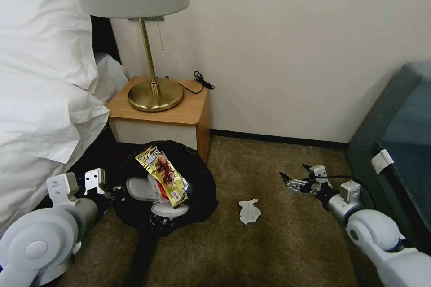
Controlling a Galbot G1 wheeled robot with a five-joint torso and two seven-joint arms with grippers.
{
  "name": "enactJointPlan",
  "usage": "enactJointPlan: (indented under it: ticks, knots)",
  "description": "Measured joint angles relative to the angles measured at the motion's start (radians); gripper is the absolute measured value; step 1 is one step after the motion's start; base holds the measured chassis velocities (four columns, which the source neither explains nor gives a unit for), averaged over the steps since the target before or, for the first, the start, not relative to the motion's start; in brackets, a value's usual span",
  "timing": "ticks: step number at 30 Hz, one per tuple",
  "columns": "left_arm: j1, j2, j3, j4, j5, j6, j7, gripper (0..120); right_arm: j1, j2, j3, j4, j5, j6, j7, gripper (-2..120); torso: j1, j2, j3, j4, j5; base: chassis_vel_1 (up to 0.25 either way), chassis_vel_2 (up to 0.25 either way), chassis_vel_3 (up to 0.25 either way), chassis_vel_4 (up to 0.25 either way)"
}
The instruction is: Pick up the trash bin, then pick up the garbage on the floor and place it into the trash bin.
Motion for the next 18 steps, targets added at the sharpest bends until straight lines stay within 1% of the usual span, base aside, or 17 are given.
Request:
enactJointPlan:
  ticks: [2, 3, 4, 5, 6, 7, 8, 9, 11, 12, 14, 15, 16, 17, 18]
  knots:
    - [-0.014, 0.007, 0.0, 0.01, -0.006, 0.0, -0.001, 0, 0.048, -0.01, -0.039, -0.065, 0.023, -0.021, -0.057, 100, 0.0, 0.0, 0.0, 0.0001, -0.0003, 0.0, 0.0, 0.0, 0.0]
    - [-0.016, 0.01, -0.001, 0.013, -0.006, 0.0, -0.001, 0, 0.077, -0.011, -0.065, -0.109, 0.017, -0.018, -0.095, 100, 0.0, 0.0, 0.0, 0.0001, -0.0002, 0.0, 0.0, 0.0, 0.0]
    - [-0.016, 0.01, -0.001, 0.013, -0.006, 0.0, -0.001, 0, 0.077, -0.011, -0.065, -0.109, 0.017, -0.018, -0.095, 100, 0.0, 0.0, 0.0, 0.0001, -0.0002, 0.0, 0.0, 0.0, 0.0]
    - [-0.014, 0.011, -0.003, 0.014, -0.007, 0.0, -0.001, 0, 0.105, -0.01, -0.09, -0.15, 0.005, -0.008, -0.13, 100, 0.0, 0.0, 0.0, 0.0, 0.0, 0.0, 0.0, 0.0, 0.0]
    - [-0.01, 0.01, -0.007, 0.013, -0.008, 0.0, -0.001, 0, 0.145, -0.004, -0.133, -0.211, -0.025, 0.014, -0.191, 100, 0.0, 0.0, 0.0, 0.0001, -0.0001, 0.0, 0.0, 0.0, 0.0]
    - [-0.01, 0.01, -0.007, 0.013, -0.008, 0.0, -0.001, 0, 0.145, -0.004, -0.133, -0.211, -0.025, 0.014, -0.191, 100, 0.0, 0.0, 0.0, 0.0001, -0.0001, 0.0, 0.0, 0.0, 0.0]
    - [-0.008, 0.008, -0.01, 0.013, -0.008, 0.0, -0.001, 0, 0.169, 0.0, -0.158, -0.247, -0.045, 0.025, -0.236, 100, 0.0, 0.0, 0.0, 0.0002, 0.0002, 0.0, 0.0, 0.0, 0.0]
    - [-0.008, 0.008, -0.01, 0.013, -0.008, 0.0, -0.001, 0, 0.169, 0.0, -0.158, -0.247, -0.045, 0.025, -0.236, 100, 0.0, 0.0, 0.0, 0.0002, 0.0002, 0.0, 0.0, 0.0, 0.0]
    - [-0.008, 0.002, -0.014, 0.013, -0.006, 0.0, -0.002, 0, 0.23, 0.013, -0.233, -0.337, -0.087, 0.055, -0.356, 100, 0.0, 0.0, 0.0, 0.0001, -0.0002, 0.0, 0.0, 0.0, 0.0]
    - [-0.008, 0.002, -0.014, 0.013, -0.006, 0.0, -0.002, 0, 0.23, 0.013, -0.233, -0.337, -0.087, 0.055, -0.356, 100, 0.0, 0.0, 0.0, 0.0001, -0.0002, 0.0, 0.0, 0.0, 0.0]
    - [-0.008, 0.0, -0.014, 0.013, -0.004, 0.0, -0.002, 0, 0.278, 0.029, -0.278, -0.414, -0.122, 0.088, -0.429, 100, 0.0, 0.0, 0.0, 0.0002, 0.0, 0.0, 0.0, 0.0, 0.0]
    - [-0.008, 0.0, -0.014, 0.013, -0.004, 0.0, -0.002, 0, 0.278, 0.029, -0.278, -0.414, -0.122, 0.088, -0.429, 100, 0.0, 0.0, 0.0, 0.0002, 0.0, 0.0, 0.0, 0.0, 0.0]
    - [-0.009, -0.002, -0.013, 0.013, -0.001, 0.0, -0.002, 0, 0.307, 0.041, -0.3, -0.46, -0.145, 0.102, -0.476, 100, 0.0, 0.0, 0.0, 0.0002, 0.0001, 0.0, 0.0, 0.0, 0.0]
    - [-0.009, -0.004, -0.012, 0.013, 0.001, 0.0, -0.002, 0, 0.324, 0.047, -0.313, -0.483, -0.158, 0.104, -0.498, 100, 0.0, 0.0, 0.0, 0.0001, -0.0003, 0.0, 0.0, 0.0, 0.0]
    - [-0.009, -0.004, -0.012, 0.013, 0.001, 0.0, -0.002, 0, 0.324, 0.047, -0.313, -0.483, -0.158, 0.104, -0.498, 100, 0.0, 0.0, 0.0, 0.0001, -0.0003, 0.0, 0.0, 0.0, 0.0]
